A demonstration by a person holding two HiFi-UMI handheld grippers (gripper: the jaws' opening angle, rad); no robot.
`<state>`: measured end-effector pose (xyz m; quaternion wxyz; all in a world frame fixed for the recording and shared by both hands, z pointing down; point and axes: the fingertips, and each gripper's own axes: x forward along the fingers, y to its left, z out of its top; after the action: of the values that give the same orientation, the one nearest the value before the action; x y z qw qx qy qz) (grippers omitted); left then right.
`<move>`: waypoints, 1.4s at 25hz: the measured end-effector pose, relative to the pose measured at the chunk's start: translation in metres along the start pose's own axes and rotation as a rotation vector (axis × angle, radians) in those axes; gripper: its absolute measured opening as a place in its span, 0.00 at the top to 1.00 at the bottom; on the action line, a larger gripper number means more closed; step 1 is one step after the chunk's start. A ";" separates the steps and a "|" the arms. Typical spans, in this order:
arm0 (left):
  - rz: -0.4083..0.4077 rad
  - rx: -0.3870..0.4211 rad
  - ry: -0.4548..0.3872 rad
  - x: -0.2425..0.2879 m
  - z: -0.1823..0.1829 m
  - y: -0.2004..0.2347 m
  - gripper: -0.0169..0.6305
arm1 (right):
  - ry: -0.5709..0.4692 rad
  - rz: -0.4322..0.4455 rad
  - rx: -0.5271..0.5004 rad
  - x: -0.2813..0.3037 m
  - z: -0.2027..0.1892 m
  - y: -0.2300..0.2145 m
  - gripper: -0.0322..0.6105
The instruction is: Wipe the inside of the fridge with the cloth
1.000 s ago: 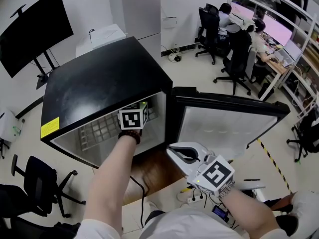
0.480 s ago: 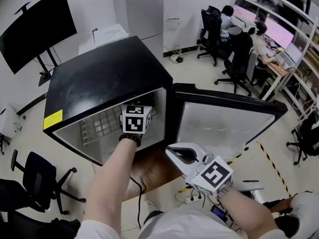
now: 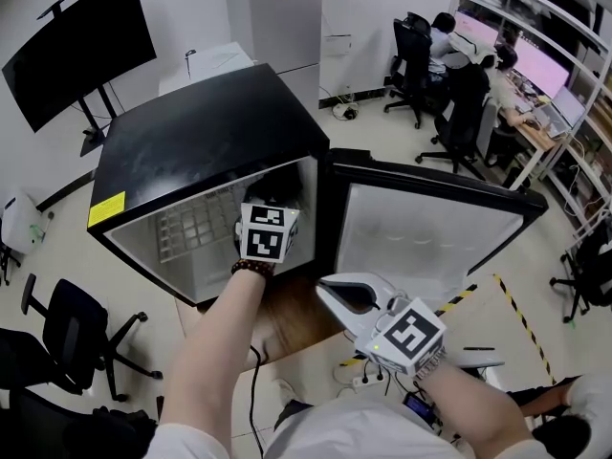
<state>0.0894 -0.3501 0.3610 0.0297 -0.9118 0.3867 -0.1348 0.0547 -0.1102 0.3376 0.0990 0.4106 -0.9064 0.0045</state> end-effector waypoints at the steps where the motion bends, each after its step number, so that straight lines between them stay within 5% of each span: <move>1: -0.001 0.001 0.001 -0.002 0.000 -0.003 0.86 | -0.001 0.005 -0.004 -0.001 0.000 0.002 0.95; 26: -0.024 -0.031 -0.028 -0.050 0.004 -0.052 0.86 | -0.009 0.086 -0.058 -0.037 0.001 0.039 0.95; 35: -0.072 -0.049 -0.061 -0.081 0.002 -0.063 0.85 | -0.013 0.041 -0.025 -0.043 0.000 0.027 0.95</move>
<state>0.0803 -0.2482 0.3512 0.0142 -0.9293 0.3557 -0.0984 0.0624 -0.0605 0.3313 0.0982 0.3906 -0.9153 -0.0076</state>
